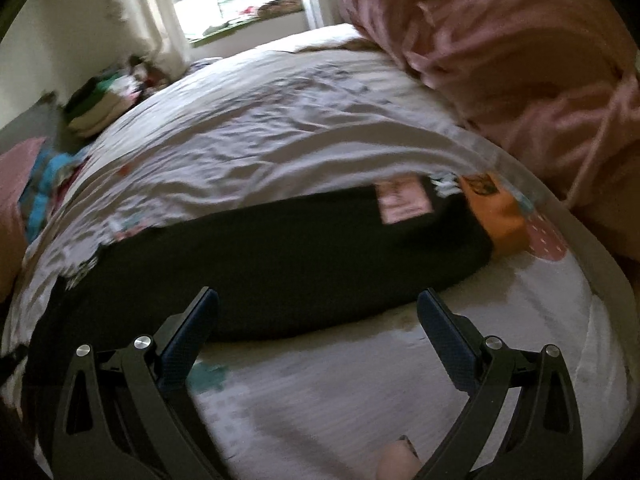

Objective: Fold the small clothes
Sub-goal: 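Grasp the orange sleeve cuff with the right gripper, then carry the sleeve across the shirt body toward the left gripper and release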

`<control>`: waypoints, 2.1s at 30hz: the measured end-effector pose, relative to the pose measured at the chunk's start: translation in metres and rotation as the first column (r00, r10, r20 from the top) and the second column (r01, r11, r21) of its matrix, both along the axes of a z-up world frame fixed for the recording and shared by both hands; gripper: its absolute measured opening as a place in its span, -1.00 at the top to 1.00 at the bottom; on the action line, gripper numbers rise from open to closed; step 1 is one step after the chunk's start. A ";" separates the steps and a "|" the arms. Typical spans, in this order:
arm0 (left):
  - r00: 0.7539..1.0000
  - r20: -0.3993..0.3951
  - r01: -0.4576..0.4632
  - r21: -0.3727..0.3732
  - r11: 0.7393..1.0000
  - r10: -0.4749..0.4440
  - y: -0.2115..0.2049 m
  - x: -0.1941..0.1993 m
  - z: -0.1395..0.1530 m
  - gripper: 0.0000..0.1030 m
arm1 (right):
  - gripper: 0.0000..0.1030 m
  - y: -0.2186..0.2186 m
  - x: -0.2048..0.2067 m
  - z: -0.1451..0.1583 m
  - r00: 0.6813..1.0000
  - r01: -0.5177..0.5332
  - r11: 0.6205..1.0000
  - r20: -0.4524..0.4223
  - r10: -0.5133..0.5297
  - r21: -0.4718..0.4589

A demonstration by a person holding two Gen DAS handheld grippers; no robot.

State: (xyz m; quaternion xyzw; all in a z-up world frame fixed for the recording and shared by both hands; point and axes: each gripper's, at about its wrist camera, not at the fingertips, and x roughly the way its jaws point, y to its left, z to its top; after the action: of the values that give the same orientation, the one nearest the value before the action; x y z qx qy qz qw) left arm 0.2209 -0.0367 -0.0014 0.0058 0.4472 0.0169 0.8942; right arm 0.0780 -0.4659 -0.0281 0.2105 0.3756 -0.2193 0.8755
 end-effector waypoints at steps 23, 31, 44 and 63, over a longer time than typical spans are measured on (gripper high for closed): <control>1.000 -0.016 0.007 -0.104 0.995 -0.008 0.007 -0.003 -0.018 -0.82 | 0.68 -0.122 -0.007 -0.044 0.956 0.247 0.938 0.097 -0.277 0.244; 1.000 -0.002 0.021 -0.137 0.990 -0.022 0.006 -0.006 -0.001 -0.82 | 0.73 -0.092 -0.007 0.005 0.959 0.099 0.981 0.246 -0.139 0.166; 0.999 0.049 0.025 -0.170 0.985 -0.016 0.010 -0.012 0.029 -0.82 | 0.74 -0.011 0.017 0.070 0.928 -0.141 0.988 0.356 0.109 0.065; 1.000 0.006 -0.005 -0.413 0.911 0.009 0.065 -0.011 0.028 -0.82 | 0.74 0.136 0.063 0.085 0.865 -0.392 0.917 0.308 0.395 -0.075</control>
State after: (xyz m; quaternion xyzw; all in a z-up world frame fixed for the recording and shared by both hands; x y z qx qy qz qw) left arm 0.2097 0.0283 0.0264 -0.1849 0.4374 -0.0747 0.8769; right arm 0.1413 -0.3295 0.0567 0.1576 0.2638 -0.0015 0.9516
